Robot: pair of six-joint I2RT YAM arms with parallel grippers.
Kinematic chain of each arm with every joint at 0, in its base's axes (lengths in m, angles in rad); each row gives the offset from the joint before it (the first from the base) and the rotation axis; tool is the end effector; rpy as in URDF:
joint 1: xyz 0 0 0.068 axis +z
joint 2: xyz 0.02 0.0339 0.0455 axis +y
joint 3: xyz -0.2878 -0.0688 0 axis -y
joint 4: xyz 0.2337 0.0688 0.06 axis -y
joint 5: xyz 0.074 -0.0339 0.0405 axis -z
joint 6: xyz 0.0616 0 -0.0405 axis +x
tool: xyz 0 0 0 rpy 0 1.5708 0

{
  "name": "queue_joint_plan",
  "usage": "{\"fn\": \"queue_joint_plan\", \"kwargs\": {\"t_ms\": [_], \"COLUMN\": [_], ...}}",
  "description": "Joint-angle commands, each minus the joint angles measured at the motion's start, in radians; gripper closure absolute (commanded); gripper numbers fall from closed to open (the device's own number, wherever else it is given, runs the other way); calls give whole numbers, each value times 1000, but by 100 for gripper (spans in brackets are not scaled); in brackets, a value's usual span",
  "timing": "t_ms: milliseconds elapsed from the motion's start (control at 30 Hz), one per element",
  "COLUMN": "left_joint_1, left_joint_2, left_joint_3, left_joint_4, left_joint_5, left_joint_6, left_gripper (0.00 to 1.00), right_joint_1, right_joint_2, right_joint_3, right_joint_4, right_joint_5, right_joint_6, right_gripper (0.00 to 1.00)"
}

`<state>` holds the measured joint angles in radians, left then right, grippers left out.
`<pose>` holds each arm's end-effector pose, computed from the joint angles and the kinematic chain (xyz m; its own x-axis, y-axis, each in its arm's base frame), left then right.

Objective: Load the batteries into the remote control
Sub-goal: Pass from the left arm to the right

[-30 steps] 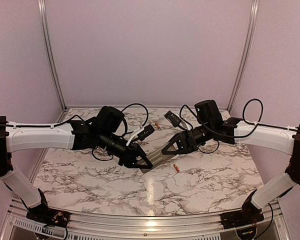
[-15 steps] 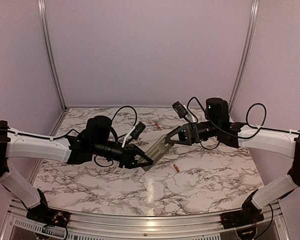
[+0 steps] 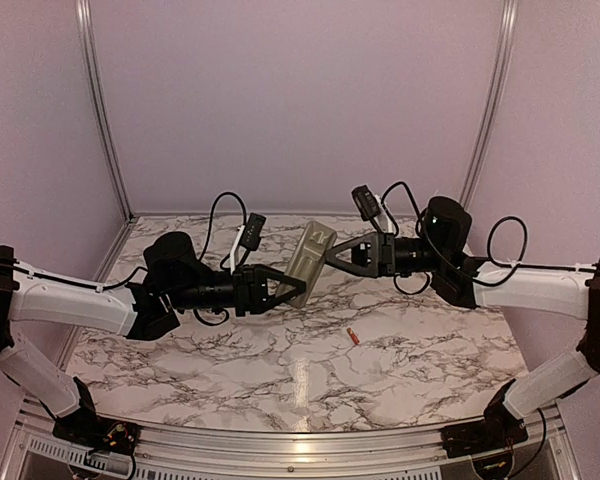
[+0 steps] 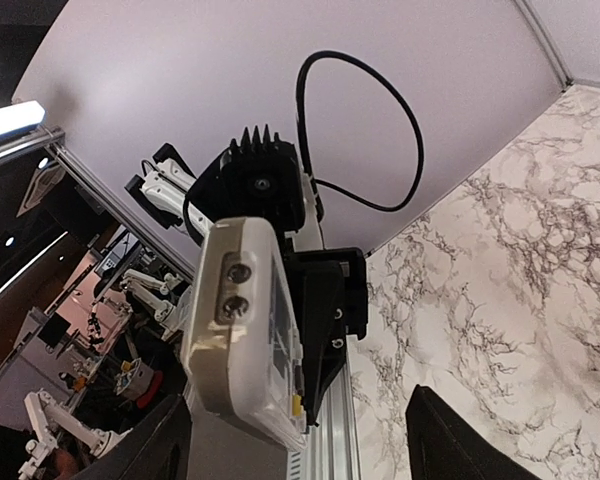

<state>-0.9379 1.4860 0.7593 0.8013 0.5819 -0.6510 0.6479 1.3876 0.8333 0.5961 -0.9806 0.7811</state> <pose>0.1710 -0.2904 0.2992 -0.5696 -0.0794 -0.8181 0.8204 0.0051 -0.5717 0.2131 0.2255 0.3290 -0.6788 -0.0224 -0.7340 -0.7320 -0.0584 0.6788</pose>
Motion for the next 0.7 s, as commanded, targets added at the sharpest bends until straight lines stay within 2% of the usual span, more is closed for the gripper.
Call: {"fn": "queue_joint_plan", "kwargs": {"t_ms": [0,400,667], "left_joint_1": [-18,-38,-39], "left_joint_2": [8,30,54], "left_joint_3": [-9,-10,-3], "left_joint_4": [138,144,140], "left_joint_5": [-26,-47,-55], "left_joint_6": [-54,-61,-68], "left_gripper": [100,100,100], "right_joint_1": [22,29,32], "right_joint_2": [39,76,109], "right_joint_3": [40,104,124], "right_joint_4": [116,109,146], "right_joint_5": [40,68,49], "right_joint_6": [71,71,98], "right_gripper": [30,34,42]}}
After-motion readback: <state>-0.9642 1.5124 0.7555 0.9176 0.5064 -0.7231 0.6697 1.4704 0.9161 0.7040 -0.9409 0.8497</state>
